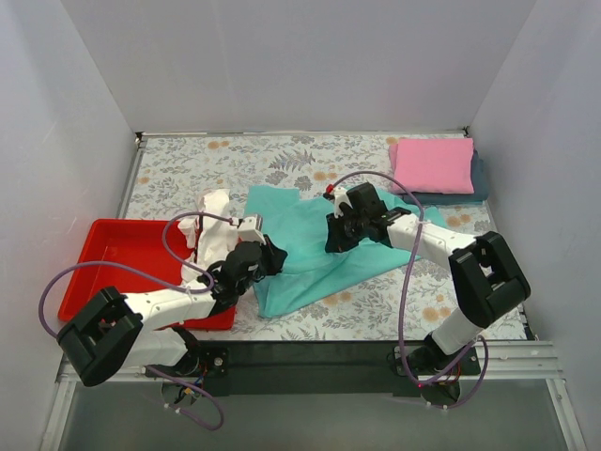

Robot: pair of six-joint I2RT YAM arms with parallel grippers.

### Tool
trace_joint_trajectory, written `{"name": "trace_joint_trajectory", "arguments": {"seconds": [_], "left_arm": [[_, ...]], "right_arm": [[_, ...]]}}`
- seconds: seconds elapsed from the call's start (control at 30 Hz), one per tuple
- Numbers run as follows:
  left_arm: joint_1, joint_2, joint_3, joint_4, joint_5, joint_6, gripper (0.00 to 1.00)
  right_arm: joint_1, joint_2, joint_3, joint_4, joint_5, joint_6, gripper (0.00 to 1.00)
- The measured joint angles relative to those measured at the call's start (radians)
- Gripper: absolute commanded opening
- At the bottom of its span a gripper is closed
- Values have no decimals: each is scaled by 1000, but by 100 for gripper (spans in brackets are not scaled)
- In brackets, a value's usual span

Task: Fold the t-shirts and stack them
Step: Fold the tshirt

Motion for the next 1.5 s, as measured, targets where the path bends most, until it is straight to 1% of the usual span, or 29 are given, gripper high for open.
{"name": "trace_joint_trajectory", "arguments": {"seconds": [0.23,0.27,0.33,0.37,0.47,0.5,0.53,0.6,0.63,0.8,0.9,1.0,1.07,1.17,1.3,1.37,1.5], "left_arm": [[-1,-24,-63,2,-72,18,0],[-2,-30,-74,2,-88,19,1],[-5,-32,-82,-5,-122,17,10],[-6,-32,-84,-10,-140,12,23],[-11,-32,-83,-48,-190,-12,50],[-15,-31,-82,-69,-209,-22,64],[-19,-29,-77,-84,-224,-30,71],[-39,-29,-56,-97,-248,-47,81],[-42,-29,-43,-106,-261,-50,82],[-47,-27,11,-133,-326,-24,83],[-49,-8,42,-129,-333,4,83],[-54,47,82,-108,-316,26,83],[-60,83,98,-93,-293,34,83],[-81,133,120,-68,-249,43,83],[-124,219,182,-23,-193,64,83],[-146,290,237,10,-149,78,83],[-173,431,323,89,-45,100,83]], "right_arm": [[6,85,78,1,0,-13,1],[6,97,81,1,0,-15,1],[9,117,88,1,0,-18,1],[10,128,91,1,0,-18,1],[12,148,98,1,5,-19,2],[12,152,101,1,11,-19,7],[12,153,101,1,17,-18,17],[12,153,105,1,28,-19,28],[12,153,110,1,34,-19,35],[12,120,116,1,88,-21,50],[9,72,116,1,137,-21,56],[-5,14,101,9,180,-19,61],[-30,-27,76,8,205,-17,63],[-102,-87,18,13,233,-13,64],[-245,-164,-97,9,260,-2,64],[-303,-185,-142,7,274,6,64],[-343,-192,-196,2,291,22,64]]}}
